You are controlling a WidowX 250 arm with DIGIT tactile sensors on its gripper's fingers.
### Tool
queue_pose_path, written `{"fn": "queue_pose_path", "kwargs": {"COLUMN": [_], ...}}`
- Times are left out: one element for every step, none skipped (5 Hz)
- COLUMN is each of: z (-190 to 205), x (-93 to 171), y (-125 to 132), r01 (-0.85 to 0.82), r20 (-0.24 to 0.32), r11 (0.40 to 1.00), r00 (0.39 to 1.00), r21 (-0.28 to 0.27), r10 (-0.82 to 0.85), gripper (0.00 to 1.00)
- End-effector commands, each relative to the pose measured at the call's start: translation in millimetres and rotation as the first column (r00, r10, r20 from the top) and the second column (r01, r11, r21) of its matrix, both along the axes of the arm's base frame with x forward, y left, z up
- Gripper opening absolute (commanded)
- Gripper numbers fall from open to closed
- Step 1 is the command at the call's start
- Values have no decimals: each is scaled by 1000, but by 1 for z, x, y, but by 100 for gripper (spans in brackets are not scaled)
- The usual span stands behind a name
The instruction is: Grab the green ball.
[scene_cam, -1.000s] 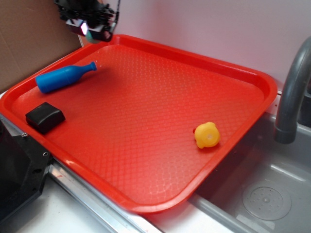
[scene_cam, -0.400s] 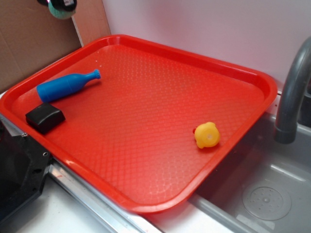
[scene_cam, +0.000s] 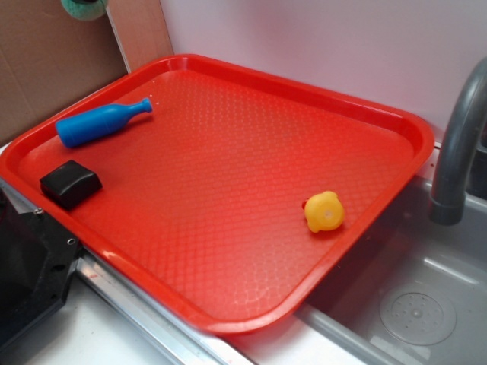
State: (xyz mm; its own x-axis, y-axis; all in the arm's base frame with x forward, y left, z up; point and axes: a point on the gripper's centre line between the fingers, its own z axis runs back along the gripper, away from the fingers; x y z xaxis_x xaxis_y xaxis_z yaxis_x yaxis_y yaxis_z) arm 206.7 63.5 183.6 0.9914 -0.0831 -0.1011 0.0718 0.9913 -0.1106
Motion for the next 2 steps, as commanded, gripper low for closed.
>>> {"fn": "queue_pose_path", "kwargs": {"z": [29, 21], "x": [2, 0], "y": [-10, -21], "r01": [99, 155], "r20": [137, 92], "r11": [994, 987], "r00": [985, 983], "r21": [52, 45], "r10": [-105, -158], "gripper": [0, 0]}}
